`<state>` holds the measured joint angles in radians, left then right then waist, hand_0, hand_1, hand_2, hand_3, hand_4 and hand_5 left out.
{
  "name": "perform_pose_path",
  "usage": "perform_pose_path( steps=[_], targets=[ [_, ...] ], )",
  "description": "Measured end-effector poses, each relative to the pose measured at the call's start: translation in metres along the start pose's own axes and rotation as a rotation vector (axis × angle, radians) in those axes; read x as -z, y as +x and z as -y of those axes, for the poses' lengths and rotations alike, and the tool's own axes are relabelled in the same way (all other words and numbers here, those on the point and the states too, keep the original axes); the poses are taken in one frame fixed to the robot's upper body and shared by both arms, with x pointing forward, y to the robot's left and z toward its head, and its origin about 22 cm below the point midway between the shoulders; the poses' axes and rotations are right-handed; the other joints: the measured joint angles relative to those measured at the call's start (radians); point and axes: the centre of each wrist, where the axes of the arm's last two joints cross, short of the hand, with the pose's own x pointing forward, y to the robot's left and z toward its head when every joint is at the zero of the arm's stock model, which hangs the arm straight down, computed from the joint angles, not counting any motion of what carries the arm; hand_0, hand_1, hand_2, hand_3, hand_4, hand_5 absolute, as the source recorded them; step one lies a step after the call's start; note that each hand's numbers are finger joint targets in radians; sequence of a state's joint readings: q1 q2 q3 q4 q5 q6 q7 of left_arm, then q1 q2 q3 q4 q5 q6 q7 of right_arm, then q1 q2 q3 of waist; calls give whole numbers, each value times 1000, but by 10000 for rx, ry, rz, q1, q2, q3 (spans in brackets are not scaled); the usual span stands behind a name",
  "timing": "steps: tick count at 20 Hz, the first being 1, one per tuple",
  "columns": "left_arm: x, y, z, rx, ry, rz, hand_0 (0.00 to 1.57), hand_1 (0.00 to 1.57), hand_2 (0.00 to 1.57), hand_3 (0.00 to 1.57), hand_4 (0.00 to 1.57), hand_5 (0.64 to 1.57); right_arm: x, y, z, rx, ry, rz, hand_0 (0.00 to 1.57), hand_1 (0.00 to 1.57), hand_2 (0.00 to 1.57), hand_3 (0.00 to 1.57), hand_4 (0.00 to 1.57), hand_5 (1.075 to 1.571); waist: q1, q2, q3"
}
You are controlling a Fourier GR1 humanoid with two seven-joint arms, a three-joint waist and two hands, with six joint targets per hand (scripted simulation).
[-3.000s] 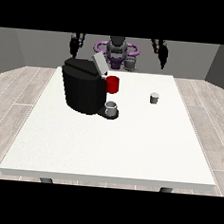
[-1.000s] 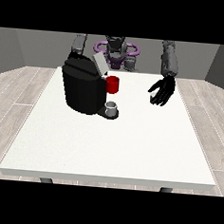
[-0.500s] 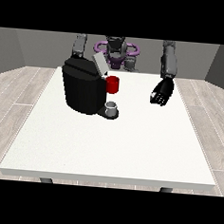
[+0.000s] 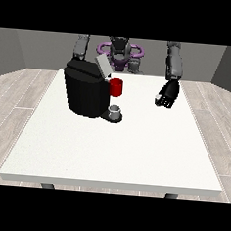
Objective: Insert the coffee pod into the coffee machine and close the lid
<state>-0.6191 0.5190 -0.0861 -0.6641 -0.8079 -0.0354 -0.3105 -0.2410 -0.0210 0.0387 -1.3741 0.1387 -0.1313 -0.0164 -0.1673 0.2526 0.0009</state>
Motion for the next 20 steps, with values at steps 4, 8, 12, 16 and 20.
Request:
perform_pose_path(
  steps=[4, 8, 12, 16, 20],
  targets=[
    [7, 3, -7, -278, 378, 379, 1420, 1420, 1402, 1332, 494, 1571, 2, 0, 2, -350, -238, -177, 0, 0, 0, 0, 0, 1571, 22, -23, -10],
    [19, 21, -20, -1052, 378, 1070, 1447, 1447, 1431, 1354, 530, 1571, 0, -15, 4, -665, -492, -648, 0, 0, 0, 0, 0, 1571, 198, -359, -10],
    [28, 37, -26, -1473, -237, 1293, 1375, 1375, 1381, 1327, 490, 1571, -1, -25, 4, -910, -579, -1196, 0, 0, 0, 0, 0, 1571, 339, -905, -7],
    [39, 61, -47, -1491, -586, 1715, 1424, 1424, 1404, 1341, 557, 1571, -1, -39, 4, -978, -708, -1569, 0, 0, 0, 0, 0, 1571, 497, -1271, -5],
    [50, 93, -60, -1496, -930, 2102, 1403, 1403, 1396, 1341, 598, 1571, -3, -50, 6, -1022, -657, -1802, 0, 0, 0, 0, 0, 1571, 580, -1691, -2]
  ],
)
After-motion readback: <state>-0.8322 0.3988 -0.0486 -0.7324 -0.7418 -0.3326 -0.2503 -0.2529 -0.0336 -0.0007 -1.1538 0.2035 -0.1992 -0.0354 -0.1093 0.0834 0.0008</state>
